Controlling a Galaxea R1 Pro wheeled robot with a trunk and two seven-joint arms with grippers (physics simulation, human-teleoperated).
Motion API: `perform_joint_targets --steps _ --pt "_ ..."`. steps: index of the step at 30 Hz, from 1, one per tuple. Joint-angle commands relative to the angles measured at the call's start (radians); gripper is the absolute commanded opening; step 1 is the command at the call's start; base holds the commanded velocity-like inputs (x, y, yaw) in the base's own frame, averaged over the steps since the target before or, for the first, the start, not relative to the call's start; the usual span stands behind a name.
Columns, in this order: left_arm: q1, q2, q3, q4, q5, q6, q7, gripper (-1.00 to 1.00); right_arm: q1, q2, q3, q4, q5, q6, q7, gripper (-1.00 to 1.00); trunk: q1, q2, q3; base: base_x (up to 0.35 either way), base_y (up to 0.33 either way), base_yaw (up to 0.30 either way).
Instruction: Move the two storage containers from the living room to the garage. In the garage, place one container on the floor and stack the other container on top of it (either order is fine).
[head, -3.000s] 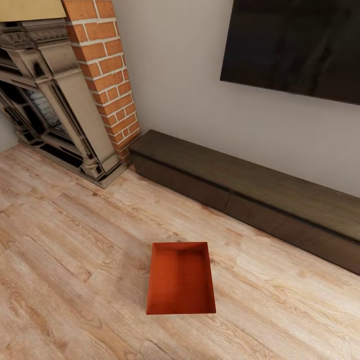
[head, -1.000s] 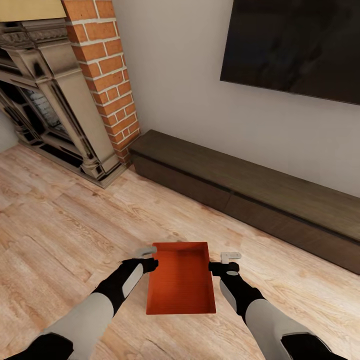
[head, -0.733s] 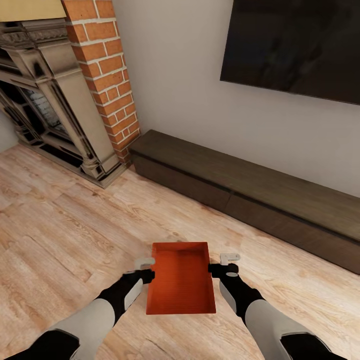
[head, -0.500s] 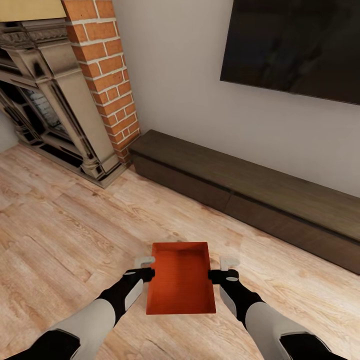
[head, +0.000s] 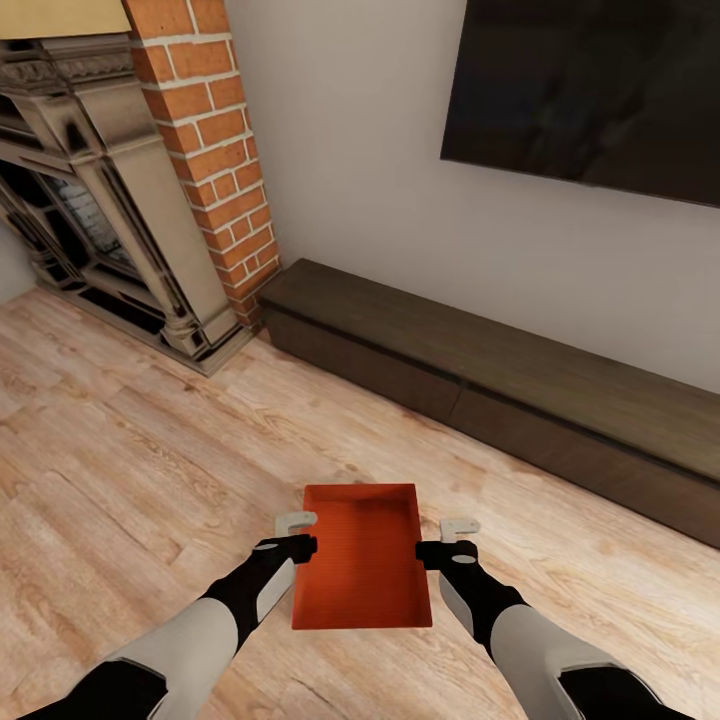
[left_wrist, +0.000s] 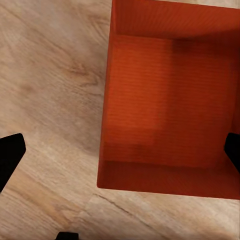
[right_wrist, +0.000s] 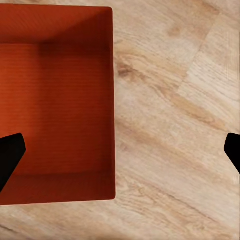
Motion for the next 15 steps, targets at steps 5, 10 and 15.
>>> perform_joint_targets --steps 5,10,15 --pt "0.0 0.003 -0.008 0.005 0.014 0.006 0.007 1.0 0.0 -0.001 0.004 0.0 0.003 0.004 -0.005 1.0 0.019 -0.036 -0.016 0.0 0.0 0.0" --pt "0.0 0.005 -0.008 0.011 0.012 0.006 0.007 1.0 0.0 0.0 0.004 0.006 0.006 0.001 -0.004 1.0 0.038 -0.071 -0.032 0.0 0.0 0.0" --pt "0.0 0.007 -0.008 0.014 0.011 0.006 0.008 1.0 0.0 0.0 0.005 0.032 0.011 -0.034 -0.003 1.0 0.058 -0.106 -0.048 0.0 0.0 0.0"
